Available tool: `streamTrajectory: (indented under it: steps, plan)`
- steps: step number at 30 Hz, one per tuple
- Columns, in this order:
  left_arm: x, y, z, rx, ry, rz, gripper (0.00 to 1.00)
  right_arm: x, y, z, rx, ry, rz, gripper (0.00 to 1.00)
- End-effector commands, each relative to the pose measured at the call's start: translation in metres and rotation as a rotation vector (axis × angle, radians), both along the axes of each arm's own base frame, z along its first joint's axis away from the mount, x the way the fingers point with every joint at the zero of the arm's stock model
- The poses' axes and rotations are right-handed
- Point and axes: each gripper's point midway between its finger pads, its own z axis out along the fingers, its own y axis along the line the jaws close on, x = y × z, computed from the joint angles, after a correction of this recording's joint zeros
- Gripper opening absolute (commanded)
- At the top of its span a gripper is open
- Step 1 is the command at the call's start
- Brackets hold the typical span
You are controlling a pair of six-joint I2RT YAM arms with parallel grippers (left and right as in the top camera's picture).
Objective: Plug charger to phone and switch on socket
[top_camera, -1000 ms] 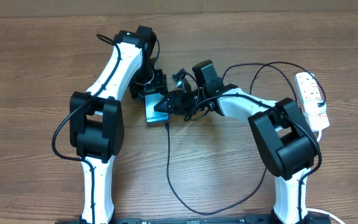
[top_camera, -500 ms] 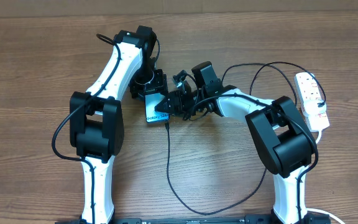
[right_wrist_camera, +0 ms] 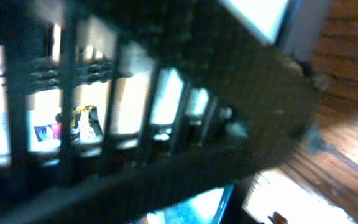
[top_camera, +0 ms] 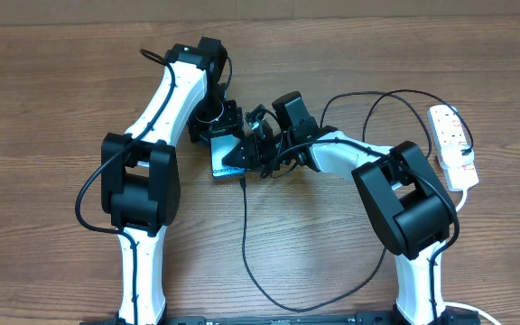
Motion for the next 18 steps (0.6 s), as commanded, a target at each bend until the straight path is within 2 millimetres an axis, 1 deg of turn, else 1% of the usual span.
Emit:
streamTrajectory:
  steps: [1,3,6,12,14,16,18]
  plan:
    - [0.0069,-0.0088,0.0185,-0.039,-0.052,-0.020,0.69,-0.0017,0.0007,-0.0052,0.004,0.004,0.008,0.21]
    - [0.0072,-0.0089,0.0185,-0.039,-0.053,-0.020,0.69,-0.0010,0.0011,-0.0046,0.007,-0.001,0.008,0.16]
    - [0.0071,-0.0088,0.0185,-0.039,-0.053,-0.020,0.69,-0.0001,0.0016,-0.0038,0.011,-0.008,0.008,0.04]
    - [0.0089,-0.0092,0.0184,-0.040,-0.061,-0.021,0.74,0.0026,0.0030,-0.0014,0.021,-0.027,0.008,0.04]
    - [0.0100,-0.0095,0.0184,-0.041,-0.065,-0.021,0.80,0.0026,0.0030,-0.0015,0.021,-0.027,0.008,0.04]
    - [0.0108,-0.0096,0.0184,-0.042,-0.068,-0.020,0.89,0.0033,0.0025,-0.0024,0.015,-0.028,0.003,0.04]
    - [0.0110,-0.0085,0.0184,-0.042,-0.068,-0.019,0.96,0.0046,0.0009,-0.0057,-0.004,-0.027,-0.009,0.04]
